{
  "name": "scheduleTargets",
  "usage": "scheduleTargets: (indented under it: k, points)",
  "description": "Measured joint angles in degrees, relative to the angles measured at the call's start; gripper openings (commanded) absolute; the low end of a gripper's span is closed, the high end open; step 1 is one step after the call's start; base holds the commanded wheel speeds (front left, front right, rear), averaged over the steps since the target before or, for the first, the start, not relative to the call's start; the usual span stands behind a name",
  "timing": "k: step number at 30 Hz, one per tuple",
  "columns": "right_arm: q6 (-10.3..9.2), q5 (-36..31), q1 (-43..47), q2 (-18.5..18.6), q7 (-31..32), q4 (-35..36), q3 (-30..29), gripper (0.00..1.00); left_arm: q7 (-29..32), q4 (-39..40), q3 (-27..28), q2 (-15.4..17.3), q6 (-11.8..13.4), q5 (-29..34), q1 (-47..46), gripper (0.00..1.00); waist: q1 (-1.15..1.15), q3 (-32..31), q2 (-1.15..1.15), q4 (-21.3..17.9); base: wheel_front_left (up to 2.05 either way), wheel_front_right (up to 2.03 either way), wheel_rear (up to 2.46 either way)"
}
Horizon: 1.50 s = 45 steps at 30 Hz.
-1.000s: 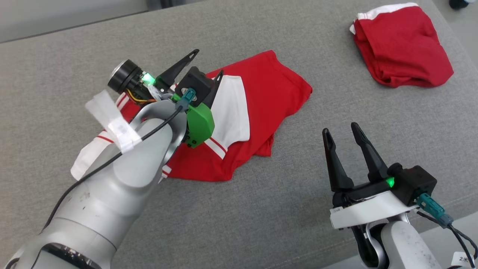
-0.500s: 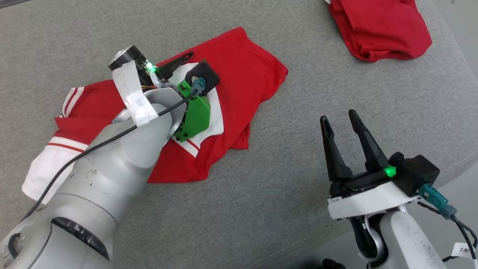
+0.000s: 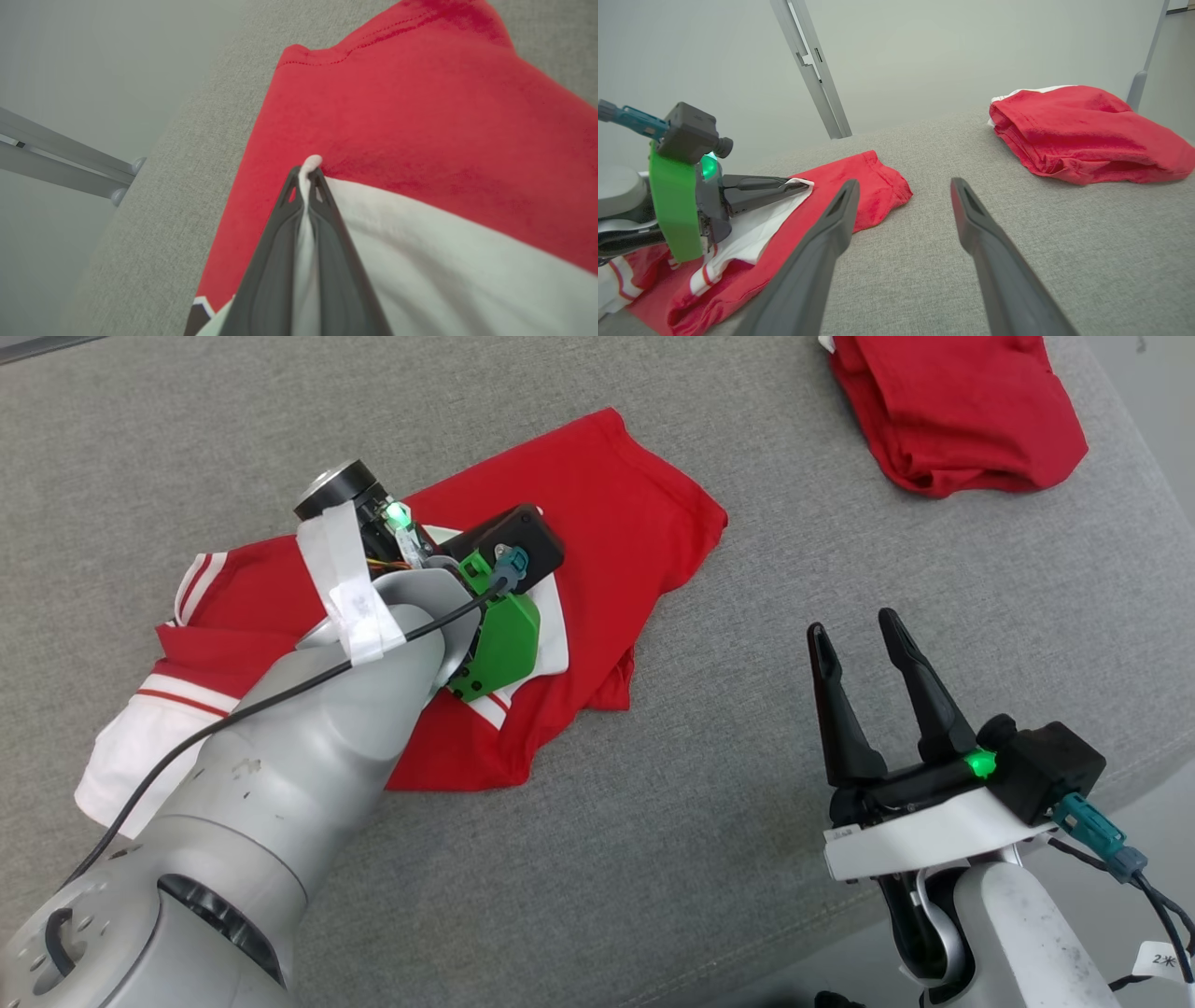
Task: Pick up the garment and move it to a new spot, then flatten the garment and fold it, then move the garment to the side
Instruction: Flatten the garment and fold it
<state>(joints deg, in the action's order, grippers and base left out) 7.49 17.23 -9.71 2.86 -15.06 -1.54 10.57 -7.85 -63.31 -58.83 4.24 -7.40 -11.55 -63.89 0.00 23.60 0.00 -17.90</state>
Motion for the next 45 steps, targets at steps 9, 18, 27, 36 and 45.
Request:
scheduleTargets:
  k: [9, 18, 27, 36, 45]
  points:
    - [0.0, -1.0, 0.6, 0.0, 0.0, -0.3, -1.0, 1.0, -6.1, 3.2, 2.0, -0.4, 1.4, -3.4, 0.6, 0.0, 0.0, -2.5, 0.0, 2.3, 0.0, 0.0, 0.0]
    - [0.01, -4.0, 1.7, -0.1, 0.0, -2.7, -5.4, 1.0, -7.2, 24.8, 12.0, 8.0, 7.6, -8.8, 12.4, 0.0, 0.0, -5.8, 0.0, 7.5, 0.0, 0.0, 0.0]
    - [0.01, -5.0, -2.4, 2.4, 0.0, -13.2, -11.7, 1.0, -7.2, 46.8, 20.3, 18.3, 13.5, -10.1, 29.6, 0.0, 0.0, -8.0, 0.0, 14.4, 0.0, 0.0, 0.0]
    - [0.0, -4.2, -12.0, 6.1, 0.0, -32.4, -13.3, 1.0, -7.2, 52.3, 24.1, 21.0, 16.1, -10.6, 35.8, 0.0, 0.0, -9.1, 0.0, 20.1, 0.0, 0.0, 0.0]
    - [0.01, -1.3, -17.1, 6.9, 0.0, -42.5, -8.0, 1.0, -7.2, 52.8, 25.4, 20.8, 16.2, -10.0, 36.3, 0.0, 0.0, -8.4, 0.0, 22.6, 0.0, 0.0, 0.0]
